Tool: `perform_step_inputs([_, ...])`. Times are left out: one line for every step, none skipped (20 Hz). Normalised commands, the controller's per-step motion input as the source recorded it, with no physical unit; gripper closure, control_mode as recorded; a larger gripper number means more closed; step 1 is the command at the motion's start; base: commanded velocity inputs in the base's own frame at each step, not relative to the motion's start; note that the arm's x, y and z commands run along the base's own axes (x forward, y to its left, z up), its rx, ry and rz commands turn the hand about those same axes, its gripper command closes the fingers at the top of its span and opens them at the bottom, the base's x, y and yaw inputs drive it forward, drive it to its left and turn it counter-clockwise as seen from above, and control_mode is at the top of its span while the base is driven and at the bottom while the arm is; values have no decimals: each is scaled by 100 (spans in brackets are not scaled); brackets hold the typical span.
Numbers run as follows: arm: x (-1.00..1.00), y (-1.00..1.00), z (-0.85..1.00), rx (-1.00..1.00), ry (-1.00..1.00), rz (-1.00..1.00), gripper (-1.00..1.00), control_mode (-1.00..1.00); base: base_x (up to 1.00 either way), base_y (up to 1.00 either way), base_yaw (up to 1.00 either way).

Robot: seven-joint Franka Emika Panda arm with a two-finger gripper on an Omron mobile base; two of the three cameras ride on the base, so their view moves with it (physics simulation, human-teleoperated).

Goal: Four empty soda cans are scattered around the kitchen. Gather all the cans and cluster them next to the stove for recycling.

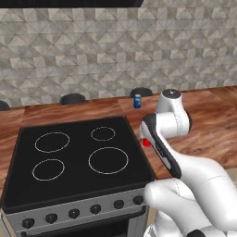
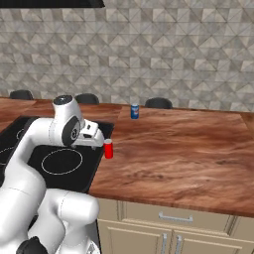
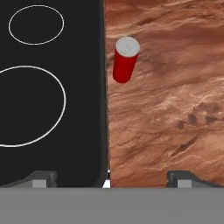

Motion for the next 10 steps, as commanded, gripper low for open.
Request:
perform_step_inputs([0,-16,-4,0,4,1,-100,-100,0,0,0])
perform_step_inputs([0,-19,-6,0,2,3,-100,-100,0,0,0])
perform_step_inputs([0,0,0,0,0,0,-100,100,-1,-20,3])
perform_step_inputs([0,0,0,0,0,0,-100,100,-25,-21,3])
perform_step_inputs([0,0,0,0,0,0,-100,100,-40,-29,2])
perform_step_inputs([0,0,0,0,0,0,-100,100,-33,-40,2])
perform_step_inputs([0,0,0,0,0,0,-100,100,-32,-46,3])
perform_step_inputs([0,0,0,0,0,0,-100,100,-38,-51,3])
perform_step_inputs([0,0,0,0,0,0,-100,100,-41,-61,5])
perform_step_inputs([0,0,0,0,0,0,-100,100,-30,-63,4])
